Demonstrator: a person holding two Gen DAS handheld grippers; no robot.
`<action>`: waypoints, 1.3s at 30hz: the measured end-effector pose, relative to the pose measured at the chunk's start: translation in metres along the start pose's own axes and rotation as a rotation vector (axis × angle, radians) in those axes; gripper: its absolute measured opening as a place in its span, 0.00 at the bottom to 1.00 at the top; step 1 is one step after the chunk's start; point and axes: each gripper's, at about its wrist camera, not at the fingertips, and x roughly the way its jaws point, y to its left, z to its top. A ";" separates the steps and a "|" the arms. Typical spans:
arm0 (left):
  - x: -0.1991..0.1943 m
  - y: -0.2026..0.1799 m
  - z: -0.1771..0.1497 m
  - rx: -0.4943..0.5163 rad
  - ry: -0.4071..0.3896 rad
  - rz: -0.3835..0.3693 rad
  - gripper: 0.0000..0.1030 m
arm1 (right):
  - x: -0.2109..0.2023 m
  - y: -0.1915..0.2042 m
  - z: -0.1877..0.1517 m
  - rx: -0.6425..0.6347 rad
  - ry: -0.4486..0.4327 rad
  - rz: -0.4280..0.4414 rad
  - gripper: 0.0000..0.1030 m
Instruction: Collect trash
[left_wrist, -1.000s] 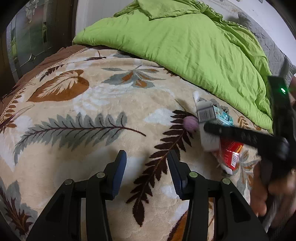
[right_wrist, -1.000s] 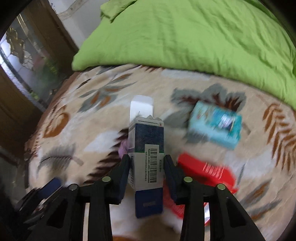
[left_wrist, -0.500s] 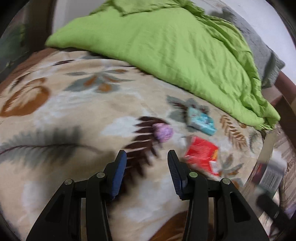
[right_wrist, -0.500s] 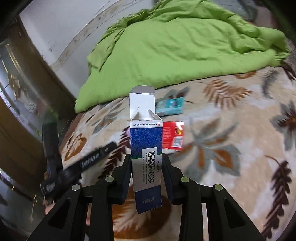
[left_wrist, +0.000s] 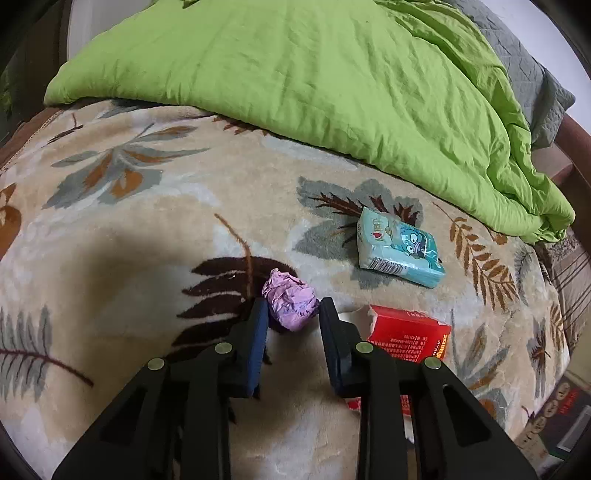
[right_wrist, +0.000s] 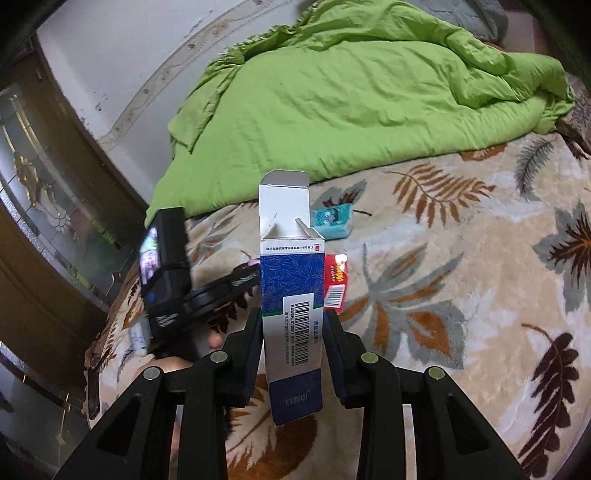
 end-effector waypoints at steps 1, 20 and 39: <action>-0.001 -0.001 0.000 0.009 -0.002 0.005 0.25 | 0.000 -0.001 0.000 0.001 -0.003 0.000 0.34; -0.138 -0.022 -0.065 0.117 -0.187 0.060 0.23 | -0.041 -0.001 -0.032 -0.034 -0.018 -0.080 0.34; -0.222 -0.026 -0.179 0.206 -0.208 0.078 0.23 | -0.116 0.011 -0.098 -0.149 -0.058 -0.069 0.34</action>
